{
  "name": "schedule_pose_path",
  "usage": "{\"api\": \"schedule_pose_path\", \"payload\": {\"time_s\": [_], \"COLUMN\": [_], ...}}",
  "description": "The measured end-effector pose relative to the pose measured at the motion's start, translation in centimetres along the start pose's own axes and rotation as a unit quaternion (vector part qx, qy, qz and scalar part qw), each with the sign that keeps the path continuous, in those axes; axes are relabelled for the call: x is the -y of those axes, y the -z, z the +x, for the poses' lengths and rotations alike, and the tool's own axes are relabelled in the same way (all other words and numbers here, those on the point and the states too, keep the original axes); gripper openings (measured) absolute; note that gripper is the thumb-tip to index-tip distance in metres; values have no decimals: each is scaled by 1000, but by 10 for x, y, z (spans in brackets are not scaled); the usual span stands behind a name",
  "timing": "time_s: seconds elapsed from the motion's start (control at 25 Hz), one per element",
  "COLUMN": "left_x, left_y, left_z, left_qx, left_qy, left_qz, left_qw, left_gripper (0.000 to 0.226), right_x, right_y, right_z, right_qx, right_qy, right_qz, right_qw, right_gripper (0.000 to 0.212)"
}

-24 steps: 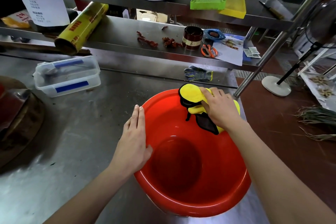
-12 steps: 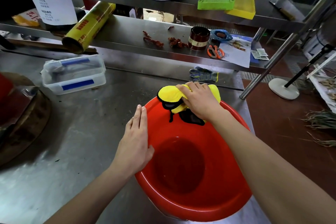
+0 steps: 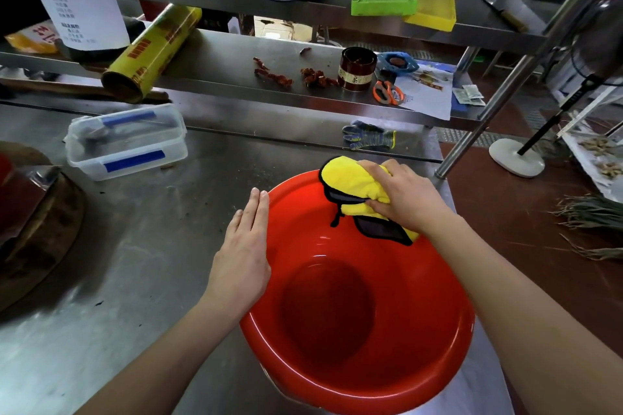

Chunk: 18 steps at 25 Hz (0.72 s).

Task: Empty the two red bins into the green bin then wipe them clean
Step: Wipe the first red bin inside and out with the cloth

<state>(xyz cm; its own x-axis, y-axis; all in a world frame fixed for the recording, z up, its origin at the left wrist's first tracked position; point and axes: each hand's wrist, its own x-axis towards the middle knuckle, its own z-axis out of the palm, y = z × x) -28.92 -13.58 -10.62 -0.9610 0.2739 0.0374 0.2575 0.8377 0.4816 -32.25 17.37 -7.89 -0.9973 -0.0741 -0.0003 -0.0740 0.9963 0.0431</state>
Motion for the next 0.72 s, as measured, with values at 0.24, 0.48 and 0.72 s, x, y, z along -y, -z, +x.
{"api": "schedule_pose_path", "payload": {"time_s": [0.24, 0.48, 0.72], "left_x": [5, 6, -8], "left_y": [0, 9, 19], "left_z": [10, 46, 56], "left_qx": [19, 66, -33], "left_qy": [-36, -91, -35], "left_qz": [1, 43, 110], "left_qw": [999, 993, 993], "left_gripper": [101, 96, 85], "right_x": [-7, 11, 40], "right_y": [1, -1, -4], "right_z": [-58, -98, -127], "right_qx": [10, -4, -17], "right_qy": [-139, -248, -373], "right_qz": [78, 105, 107], "right_qw": [987, 963, 921], "right_gripper": [72, 67, 65]}}
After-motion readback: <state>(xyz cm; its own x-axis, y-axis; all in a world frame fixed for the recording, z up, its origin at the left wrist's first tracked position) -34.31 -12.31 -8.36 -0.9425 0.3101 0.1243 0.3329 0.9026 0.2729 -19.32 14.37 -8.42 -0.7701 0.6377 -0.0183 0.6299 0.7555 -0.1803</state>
